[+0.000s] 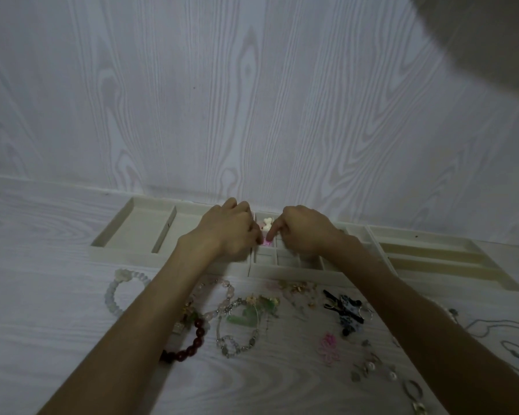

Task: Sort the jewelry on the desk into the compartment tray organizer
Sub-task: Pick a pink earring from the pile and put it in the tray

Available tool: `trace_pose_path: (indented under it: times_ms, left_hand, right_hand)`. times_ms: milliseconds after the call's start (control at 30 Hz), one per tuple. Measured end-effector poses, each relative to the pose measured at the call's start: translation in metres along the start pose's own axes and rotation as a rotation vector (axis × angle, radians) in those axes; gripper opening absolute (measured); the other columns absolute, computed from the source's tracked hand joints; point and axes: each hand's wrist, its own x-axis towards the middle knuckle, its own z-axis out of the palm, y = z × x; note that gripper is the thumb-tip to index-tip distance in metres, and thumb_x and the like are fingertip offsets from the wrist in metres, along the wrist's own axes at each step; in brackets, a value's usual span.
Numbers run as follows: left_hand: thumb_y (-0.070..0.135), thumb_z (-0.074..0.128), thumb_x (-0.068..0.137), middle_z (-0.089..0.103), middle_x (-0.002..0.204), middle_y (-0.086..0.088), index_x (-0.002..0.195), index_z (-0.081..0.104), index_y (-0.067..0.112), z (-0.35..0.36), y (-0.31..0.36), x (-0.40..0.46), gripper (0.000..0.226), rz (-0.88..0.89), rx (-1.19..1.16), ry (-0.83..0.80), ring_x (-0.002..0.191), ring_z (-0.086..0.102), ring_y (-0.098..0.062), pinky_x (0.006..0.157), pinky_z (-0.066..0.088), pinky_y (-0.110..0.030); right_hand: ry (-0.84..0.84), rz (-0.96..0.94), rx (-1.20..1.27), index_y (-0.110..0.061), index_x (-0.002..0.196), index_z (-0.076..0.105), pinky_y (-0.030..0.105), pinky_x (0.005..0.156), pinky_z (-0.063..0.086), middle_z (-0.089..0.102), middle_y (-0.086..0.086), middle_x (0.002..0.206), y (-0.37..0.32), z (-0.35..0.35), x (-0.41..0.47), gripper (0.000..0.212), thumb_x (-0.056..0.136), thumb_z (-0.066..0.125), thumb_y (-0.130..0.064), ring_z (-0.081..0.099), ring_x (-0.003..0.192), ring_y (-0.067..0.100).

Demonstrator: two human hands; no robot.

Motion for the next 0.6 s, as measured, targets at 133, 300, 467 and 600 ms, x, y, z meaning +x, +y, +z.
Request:
trace_pose_path:
  times_ms: [133, 300, 467, 600]
  left_hand:
    - [0.022, 0.039, 0.096, 0.054, 0.118, 0.001, 0.111, 0.068, 0.038, -0.014, -0.003, -0.006, 0.036, 0.008, -0.117, 0.039, 0.111, 0.040, -0.019, 0.092, 0.037, -0.034]
    - [0.020, 0.047, 0.095, 0.062, 0.121, 0.007, 0.109, 0.069, 0.034, -0.030, -0.001, -0.033, 0.029, 0.054, -0.289, 0.123, 0.100, 0.057, -0.009, 0.075, 0.043, -0.026]
    - [0.027, 0.050, 0.094, 0.063, 0.115, 0.018, 0.105, 0.067, 0.044, -0.027, 0.017, -0.074, 0.026, 0.072, -0.293, 0.057, 0.094, 0.058, 0.000, 0.071, 0.045, -0.024]
    - [0.027, 0.056, 0.090, 0.067, 0.106, 0.022, 0.105, 0.067, 0.044, -0.016, 0.048, -0.098, 0.026, 0.116, -0.330, -0.069, 0.090, 0.060, 0.003, 0.079, 0.051, -0.025]
  right_hand:
    - [0.042, -0.004, 0.126, -0.028, 0.095, 0.073, 0.020, 0.054, 0.034, 0.061, -0.001, 0.102, -0.001, -0.010, -0.012, 0.038, 0.088, 0.045, -0.003, 0.043, 0.060, 0.003]
    - [0.040, -0.003, 0.186, -0.030, 0.097, 0.072, 0.033, 0.074, 0.053, 0.070, 0.001, 0.103, 0.002, -0.023, -0.052, 0.029, 0.091, 0.048, -0.014, 0.064, 0.080, 0.019]
    - [-0.068, -0.035, 0.162, -0.030, 0.102, 0.070, 0.020, 0.067, 0.048, 0.066, -0.015, 0.090, 0.004, -0.017, -0.097, 0.022, 0.090, 0.054, -0.021, 0.058, 0.075, -0.003]
    - [-0.087, 0.002, 0.121, -0.030, 0.099, 0.073, 0.011, 0.056, 0.032, 0.055, -0.027, 0.075, 0.011, -0.007, -0.132, 0.018, 0.087, 0.060, -0.024, 0.047, 0.063, -0.007]
